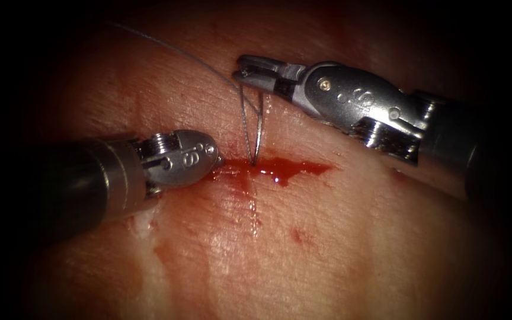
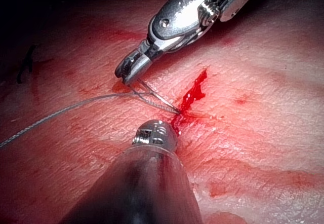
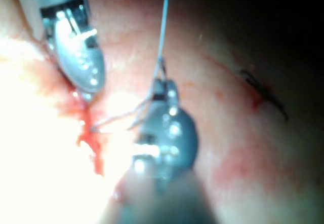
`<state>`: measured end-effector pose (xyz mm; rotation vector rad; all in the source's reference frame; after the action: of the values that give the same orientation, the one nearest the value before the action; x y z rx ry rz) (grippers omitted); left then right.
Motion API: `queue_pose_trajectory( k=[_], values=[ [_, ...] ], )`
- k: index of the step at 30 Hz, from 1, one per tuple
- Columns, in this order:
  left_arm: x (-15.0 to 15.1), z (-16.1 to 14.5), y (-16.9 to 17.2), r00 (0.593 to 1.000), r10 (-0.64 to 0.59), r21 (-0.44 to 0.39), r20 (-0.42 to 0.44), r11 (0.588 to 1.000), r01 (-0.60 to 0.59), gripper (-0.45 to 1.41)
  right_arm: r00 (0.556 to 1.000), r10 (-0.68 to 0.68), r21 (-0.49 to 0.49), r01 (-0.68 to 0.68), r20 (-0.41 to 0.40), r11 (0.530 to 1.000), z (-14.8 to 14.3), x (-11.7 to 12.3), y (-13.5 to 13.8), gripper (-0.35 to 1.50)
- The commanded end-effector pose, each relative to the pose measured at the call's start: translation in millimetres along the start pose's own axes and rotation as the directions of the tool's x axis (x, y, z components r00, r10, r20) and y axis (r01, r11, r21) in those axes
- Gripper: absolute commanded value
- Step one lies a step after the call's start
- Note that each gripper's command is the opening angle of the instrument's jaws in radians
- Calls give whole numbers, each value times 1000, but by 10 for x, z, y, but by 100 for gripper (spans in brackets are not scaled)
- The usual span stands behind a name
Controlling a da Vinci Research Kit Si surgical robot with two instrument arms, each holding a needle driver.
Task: Wound Closure
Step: Throw the needle through the bottom half of the cut.
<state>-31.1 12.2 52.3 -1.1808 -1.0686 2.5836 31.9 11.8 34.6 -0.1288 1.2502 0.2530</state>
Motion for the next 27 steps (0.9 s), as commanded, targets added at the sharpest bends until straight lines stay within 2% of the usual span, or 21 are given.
queue_pose_trajectory(
  k=[1, 4, 16, 27],
  values=[
    [0, 3, -11, 1000, 5, 4, 0, 1000, -5, -33, 1000, -1, -4, 1, -22, 1000, 7, 4, 6, -35],
    [-2, 4, -12, 1000, 7, 8, 0, 1000, -7, -35, 1000, -1, -3, 1, -26, 1000, 7, 5, 5, -35],
    [-9, 3, -10, 1000, 12, 8, 3, 1000, -12, -37, 988, 78, 83, -68, -132, 994, -3, -10, 13, -35],
    [-9, 4, -8, 1000, 11, 8, 2, 1000, -11, -37, 983, 115, 131, -96, -146, 987, -1, -9, 3, -35]
  ],
)
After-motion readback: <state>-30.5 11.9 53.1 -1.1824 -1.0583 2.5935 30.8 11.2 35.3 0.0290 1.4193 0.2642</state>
